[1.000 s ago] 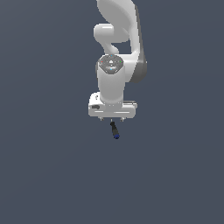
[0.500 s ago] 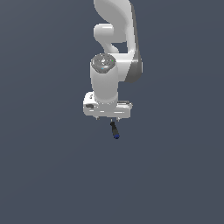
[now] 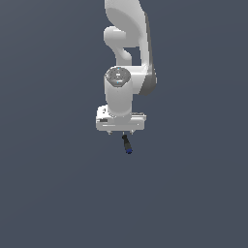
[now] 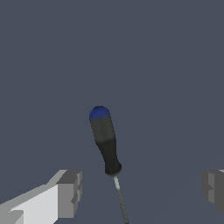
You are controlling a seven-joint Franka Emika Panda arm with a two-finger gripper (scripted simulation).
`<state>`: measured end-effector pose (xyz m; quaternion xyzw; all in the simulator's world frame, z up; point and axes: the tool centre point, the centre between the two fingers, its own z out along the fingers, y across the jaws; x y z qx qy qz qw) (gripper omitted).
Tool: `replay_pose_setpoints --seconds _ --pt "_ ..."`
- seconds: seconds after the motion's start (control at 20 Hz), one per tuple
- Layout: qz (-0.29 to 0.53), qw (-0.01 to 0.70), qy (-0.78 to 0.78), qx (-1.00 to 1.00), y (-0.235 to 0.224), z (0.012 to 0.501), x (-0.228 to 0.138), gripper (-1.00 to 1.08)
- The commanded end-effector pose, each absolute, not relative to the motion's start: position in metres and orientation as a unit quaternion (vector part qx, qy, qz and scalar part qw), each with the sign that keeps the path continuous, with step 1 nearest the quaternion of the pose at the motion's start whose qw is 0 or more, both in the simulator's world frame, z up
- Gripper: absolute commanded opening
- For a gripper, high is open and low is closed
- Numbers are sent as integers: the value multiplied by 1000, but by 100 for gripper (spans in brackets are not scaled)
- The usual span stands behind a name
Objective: Pick up the object and move it to a goal position.
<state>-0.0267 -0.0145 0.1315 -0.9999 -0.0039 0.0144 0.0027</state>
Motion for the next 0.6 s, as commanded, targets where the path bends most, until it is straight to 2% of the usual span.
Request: replay_pose_setpoints --seconds 0.0,0.55 --pt "12 2 -25 -1000 -12 119 -35 100" --pt "2 0 -110 -994 0 73 -71 100"
